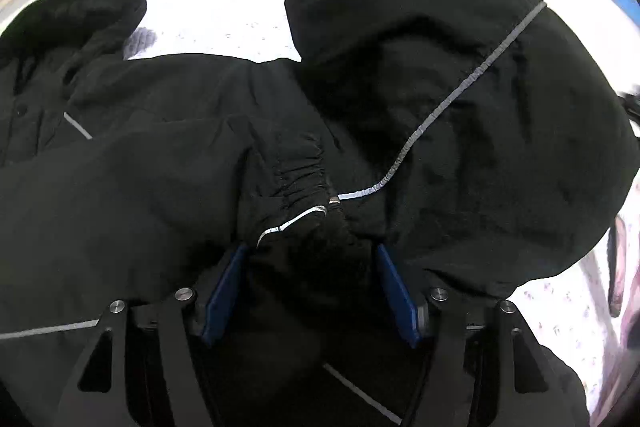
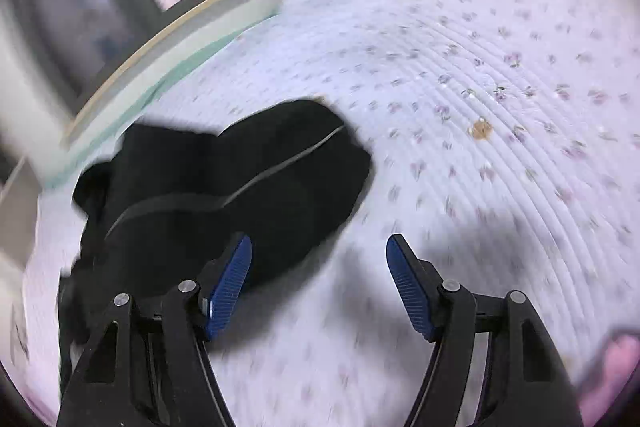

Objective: Fold large clothes

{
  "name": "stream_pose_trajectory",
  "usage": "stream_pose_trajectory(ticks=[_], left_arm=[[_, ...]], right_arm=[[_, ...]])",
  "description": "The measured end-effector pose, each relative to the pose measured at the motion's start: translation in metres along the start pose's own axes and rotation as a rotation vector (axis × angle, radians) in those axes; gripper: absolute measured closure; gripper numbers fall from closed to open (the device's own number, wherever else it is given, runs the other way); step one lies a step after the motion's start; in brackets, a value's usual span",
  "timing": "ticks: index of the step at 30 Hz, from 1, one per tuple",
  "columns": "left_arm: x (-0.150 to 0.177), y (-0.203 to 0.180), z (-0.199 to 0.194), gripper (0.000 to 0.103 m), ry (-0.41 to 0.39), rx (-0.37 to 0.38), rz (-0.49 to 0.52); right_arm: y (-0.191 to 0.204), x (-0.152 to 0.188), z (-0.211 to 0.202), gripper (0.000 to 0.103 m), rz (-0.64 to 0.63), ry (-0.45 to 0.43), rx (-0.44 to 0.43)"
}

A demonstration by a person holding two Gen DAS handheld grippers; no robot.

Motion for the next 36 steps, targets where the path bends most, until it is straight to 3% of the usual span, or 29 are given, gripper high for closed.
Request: stream_pose_trajectory(ticks=[2, 7, 9, 11, 12, 13, 14, 16, 19, 27, 30, 32, 34, 36], left_arm=[[0.003, -0.001, -0.002, 0.035, -0.019, -0.003, 0.009], [0.014, -0.005, -0.008, 0.035, -0.055, -0.023, 0.040], [0.017, -0.009, -0.010, 0.034, -0.063, -0.024, 0.045], [0.020, -0.014, -0.012, 0.034, -0.070, -0.027, 0.049], [0.023, -0.016, -0.012, 0.034, -0.074, -0.029, 0.052], [0.020, -0.017, -0.009, 0.034, -0.075, -0.031, 0.054], [0.020, -0.018, -0.008, 0.033, -0.078, -0.032, 0.056], [0.019, -0.020, -0.007, 0.033, -0.078, -0.031, 0.055], [0.021, -0.020, -0.007, 0.033, -0.077, -0.029, 0.055], [0.011, -0.021, -0.024, 0.033, -0.071, -0.064, 0.076], [-0.001, -0.040, -0.046, 0.033, -0.123, -0.061, 0.085], [-0.011, -0.057, -0.059, 0.033, -0.156, -0.046, 0.089], [-0.015, -0.069, -0.054, 0.032, -0.128, -0.016, 0.087], [-0.007, -0.072, -0.026, 0.033, -0.024, 0.032, 0.062]], right_arm=[[-0.007, -0.014, 0.031, 0.029, 0.049, 0.006, -0.030], [-0.019, -0.016, 0.115, 0.028, 0.253, 0.131, -0.109], [-0.016, -0.021, 0.127, 0.027, 0.242, 0.082, -0.098], [-0.001, -0.022, 0.135, 0.026, 0.134, 0.060, -0.029], [0.008, -0.020, 0.135, 0.034, 0.066, 0.037, 0.026], [0.019, -0.018, 0.135, 0.064, 0.002, 0.008, 0.054], [0.025, -0.015, 0.132, 0.074, -0.038, -0.019, 0.083], [0.034, -0.010, 0.124, 0.082, -0.102, -0.099, 0.162], [0.031, -0.009, 0.108, 0.089, -0.088, -0.146, 0.157], [-0.058, -0.035, -0.014, 0.090, 0.038, -0.258, 0.290], [-0.098, -0.043, -0.061, 0.090, 0.058, -0.306, 0.368], [-0.115, -0.045, -0.077, 0.091, 0.064, -0.287, 0.335], [-0.126, -0.039, -0.081, 0.091, 0.086, -0.262, 0.317], [-0.131, -0.037, -0.077, 0.092, 0.092, -0.245, 0.315]])
Point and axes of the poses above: each gripper's, at about its wrist camera, not at the fingertips, and z roughly the way its jaws point, y to its left, x to its underside, the point moved 8 cm from there along z, roughly the way its jaws point, and after that the axes turned 6 degrees about x, right-handed, at the moved point
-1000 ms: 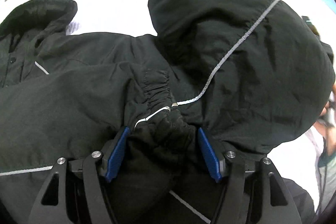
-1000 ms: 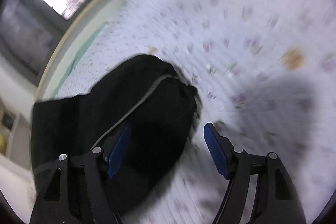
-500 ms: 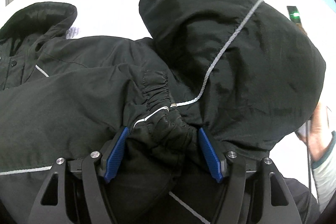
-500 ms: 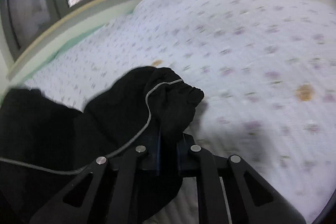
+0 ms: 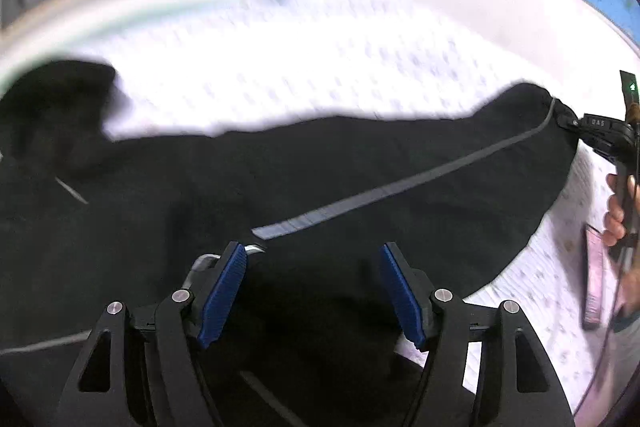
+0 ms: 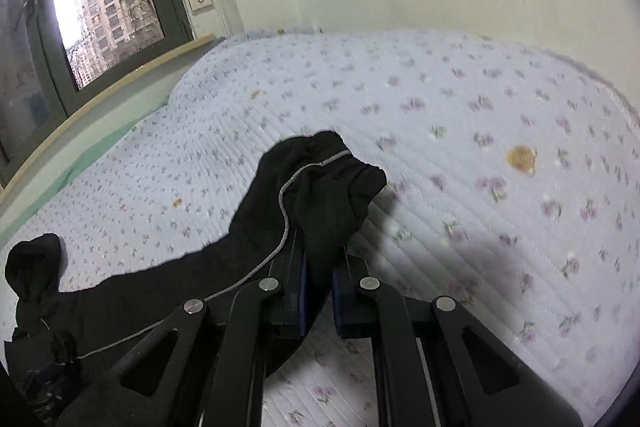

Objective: Fold large clothes

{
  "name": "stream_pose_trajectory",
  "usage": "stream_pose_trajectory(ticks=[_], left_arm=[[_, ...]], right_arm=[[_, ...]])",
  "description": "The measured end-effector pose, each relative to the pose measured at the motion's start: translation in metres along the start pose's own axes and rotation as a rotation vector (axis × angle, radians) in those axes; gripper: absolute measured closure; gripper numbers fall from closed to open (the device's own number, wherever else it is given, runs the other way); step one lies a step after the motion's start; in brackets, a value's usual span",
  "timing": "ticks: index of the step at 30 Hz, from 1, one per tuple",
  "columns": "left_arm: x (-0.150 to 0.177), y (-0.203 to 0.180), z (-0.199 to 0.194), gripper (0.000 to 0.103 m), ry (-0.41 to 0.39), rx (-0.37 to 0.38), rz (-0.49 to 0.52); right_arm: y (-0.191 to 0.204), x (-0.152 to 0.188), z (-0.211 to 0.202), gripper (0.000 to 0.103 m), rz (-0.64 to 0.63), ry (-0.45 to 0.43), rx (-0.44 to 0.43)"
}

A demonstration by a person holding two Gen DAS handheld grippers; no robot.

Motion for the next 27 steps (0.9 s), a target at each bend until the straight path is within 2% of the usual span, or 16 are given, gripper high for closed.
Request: stream_pose_trajectory(ticks=[2, 4, 6, 7, 9, 14, 20, 25, 27], left_arm=[[0.017, 0.011, 0.029, 0.033, 0.104, -0.034, -0.008], [0.019, 0.010, 0.027, 0.033, 0.093, -0.033, 0.018], [0.014, 0.007, 0.012, 0.033, 0.077, -0.003, 0.023], [0.011, 0.007, -0.001, 0.033, 0.057, 0.024, 0.015], [0.004, 0.010, -0.024, 0.033, 0.026, 0.055, -0.002], [0.005, 0.038, -0.112, 0.033, -0.075, 0.042, 0.001], [0.027, 0.097, -0.199, 0.033, -0.117, -0.078, -0.025], [0.065, 0.156, -0.264, 0.033, -0.147, -0.214, -0.095], [0.083, 0.176, -0.278, 0.033, -0.149, -0.244, -0.139]], right_arm=[[0.002, 0.009, 0.011, 0.092, 0.000, 0.039, -0.009], [0.006, 0.017, 0.019, 0.092, 0.007, 0.089, -0.059], [0.012, 0.020, 0.018, 0.092, 0.010, 0.095, -0.169], [0.018, 0.019, 0.012, 0.092, 0.006, 0.088, -0.231], [0.032, 0.016, -0.005, 0.092, -0.025, 0.074, -0.294], [0.099, 0.015, -0.059, 0.092, -0.186, 0.011, -0.366], [0.201, 0.031, -0.114, 0.092, -0.329, -0.029, -0.421], [0.293, 0.066, -0.159, 0.092, -0.429, -0.016, -0.498], [0.337, 0.090, -0.178, 0.092, -0.477, 0.004, -0.540]])
Point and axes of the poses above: each gripper's, at about its wrist camera, not at the fingertips, and z roughly the way its jaws point, y to its left, x to its underside, the point moved 8 cm from there along z, roughly the way its jaws point, and after that the axes turned 6 degrees about x, right-handed, at the moved point
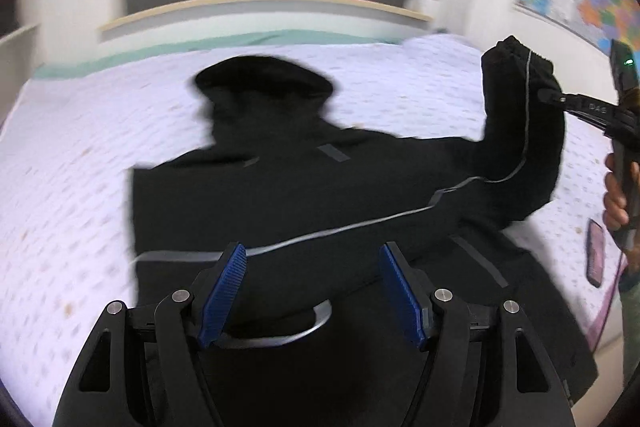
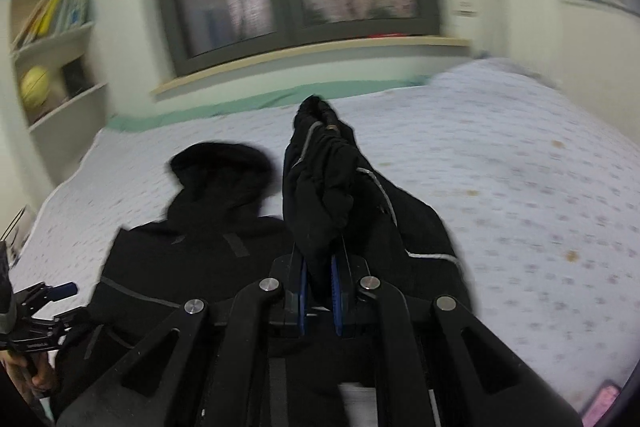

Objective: Fold large clothes

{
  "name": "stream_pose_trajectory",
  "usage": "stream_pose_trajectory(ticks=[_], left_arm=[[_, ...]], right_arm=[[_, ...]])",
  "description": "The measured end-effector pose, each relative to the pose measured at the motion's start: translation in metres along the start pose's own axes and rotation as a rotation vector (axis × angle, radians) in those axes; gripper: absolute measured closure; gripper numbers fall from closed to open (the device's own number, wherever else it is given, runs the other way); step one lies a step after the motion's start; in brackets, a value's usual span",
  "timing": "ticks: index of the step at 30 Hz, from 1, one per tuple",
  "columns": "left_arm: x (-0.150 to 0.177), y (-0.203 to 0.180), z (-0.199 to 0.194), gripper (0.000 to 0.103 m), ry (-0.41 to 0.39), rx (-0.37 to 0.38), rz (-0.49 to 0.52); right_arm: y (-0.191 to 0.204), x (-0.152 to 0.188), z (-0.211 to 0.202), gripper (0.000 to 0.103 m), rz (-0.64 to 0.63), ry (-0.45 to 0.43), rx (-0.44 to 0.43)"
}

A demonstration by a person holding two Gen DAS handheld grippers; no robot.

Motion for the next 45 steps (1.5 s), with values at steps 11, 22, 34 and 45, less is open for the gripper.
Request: stream_pose_trajectory(ticks=[11, 22, 34, 45], left_arm=[[0.069, 0.087, -0.019, 0.033, 0.041, 0.012, -0.139], [0.086, 0.108, -0.015, 0.033, 0.083, 0.059, -0.132], [0.036, 0.097, 0.034, 0.031, 0.143, 0.342, -0.316], [-0.001, 0.090, 0.097, 0.086, 0.102, 0.251, -0.317]], right_arm=[[0.231, 0.069, 0.075, 0.091, -0.170, 0.181, -0.195], [0.313, 0.174, 0.161, 0.076, -0.244, 0.456, -0.253], [0.219, 0.141, 0.069, 0.040, -0.155, 0.301, -0.317], [0.084, 0.124, 0.070, 0.039, -0.042, 0.283, -0.078]])
Point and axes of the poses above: each gripper's, at about its wrist camera, not at the fingertips, and z roughly the way its jaws point, y to its left, x to its underside, the point moved 8 cm from there along z, roughly the way its jaws point, and after that the axes turned 6 degrees about x, right-handed, at the moved point
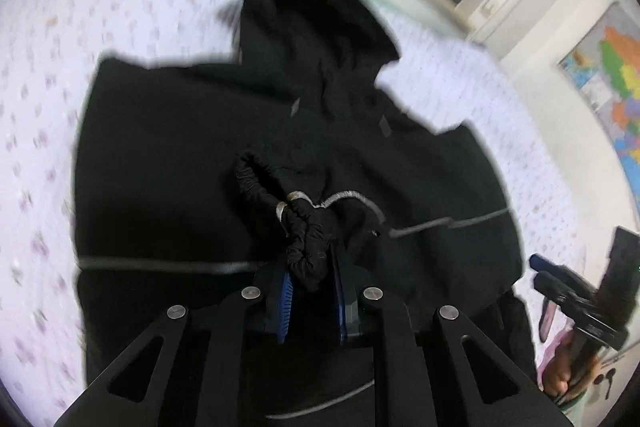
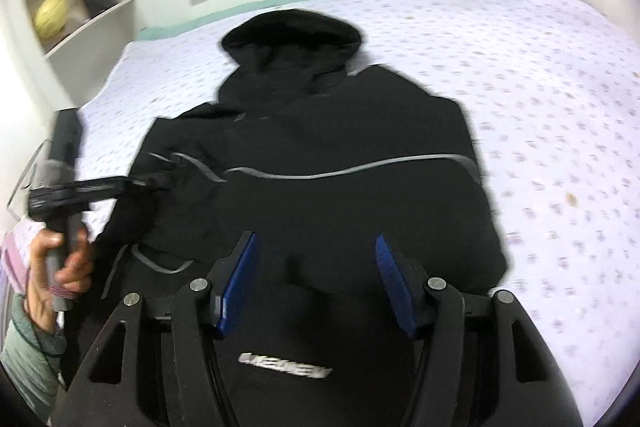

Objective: Fold large clothes

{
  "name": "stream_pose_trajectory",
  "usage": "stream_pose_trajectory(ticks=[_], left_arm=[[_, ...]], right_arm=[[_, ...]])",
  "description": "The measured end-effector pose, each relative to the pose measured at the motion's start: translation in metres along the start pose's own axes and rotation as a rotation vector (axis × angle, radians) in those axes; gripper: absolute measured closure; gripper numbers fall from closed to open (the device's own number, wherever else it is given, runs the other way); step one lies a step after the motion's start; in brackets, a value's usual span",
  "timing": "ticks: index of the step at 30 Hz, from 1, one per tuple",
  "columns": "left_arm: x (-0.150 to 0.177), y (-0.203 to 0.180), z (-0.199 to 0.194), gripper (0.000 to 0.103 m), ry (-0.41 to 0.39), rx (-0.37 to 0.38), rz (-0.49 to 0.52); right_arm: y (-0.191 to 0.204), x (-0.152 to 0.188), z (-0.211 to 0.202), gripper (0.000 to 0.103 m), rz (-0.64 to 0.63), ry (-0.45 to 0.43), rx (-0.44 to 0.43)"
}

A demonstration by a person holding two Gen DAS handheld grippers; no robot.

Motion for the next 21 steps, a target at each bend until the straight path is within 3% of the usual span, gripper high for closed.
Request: stream_pose_trajectory(ticks=[4, 6, 8, 10, 11, 13, 15, 16, 19, 21], left_arm=[[-0.019, 0.016, -0.052, 0.086, -0.130, 0.033, -0.017], [-0.014, 0.035, -0.061, 0.086, -0.110, 0.044, -0.042], [0.001, 0.060, -0.052, 0.085, -0.038, 0.031, -0.089], [0.022, 0.087, -0.032, 0.085, 0.055, 0.005, -0.154], [0.031, 0.095, -0.025, 0.085, 0.071, 0.046, -0.201], [0.029, 0.096, -0.030, 0.083, 0.038, 0.114, -0.229], [0.022, 0.082, -0.045, 0.081, 0.003, 0.101, -0.145], [0.014, 0.070, -0.061, 0.076, -0.045, 0.058, -0.060], [-0.002, 0.042, -0.091, 0.043, -0.138, -0.015, 0.061], [-0.015, 0.015, -0.090, 0.043, -0.154, 0.003, 0.104]], right_arm=[[-0.022, -0.016, 0.010, 0.038, 0.018, -0.014, 0.076], [-0.026, -0.022, 0.026, 0.038, 0.029, -0.010, 0.089], [-0.027, -0.022, 0.053, 0.038, 0.046, 0.024, 0.116], [-0.027, -0.007, 0.096, 0.038, 0.043, 0.133, 0.159], [-0.027, 0.000, 0.110, 0.037, 0.039, 0.169, 0.168], [-0.026, 0.003, 0.118, 0.037, 0.012, 0.157, 0.198], [-0.025, -0.002, 0.113, 0.037, -0.002, 0.177, 0.210], [-0.024, -0.007, 0.109, 0.036, -0.004, 0.183, 0.207], [-0.012, -0.035, 0.086, 0.036, -0.001, 0.092, 0.147], [0.003, -0.054, 0.075, 0.035, -0.005, 0.024, 0.116]])
Point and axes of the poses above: each gripper's, at about its wrist camera, not at the fingertips, and z roughly the way its jaws point, y to its left, x to its underside, the point moved 8 cm from there along z, roughly the way its jaws point, and after that the axes turned 6 degrees about x, right-handed, at the moved point
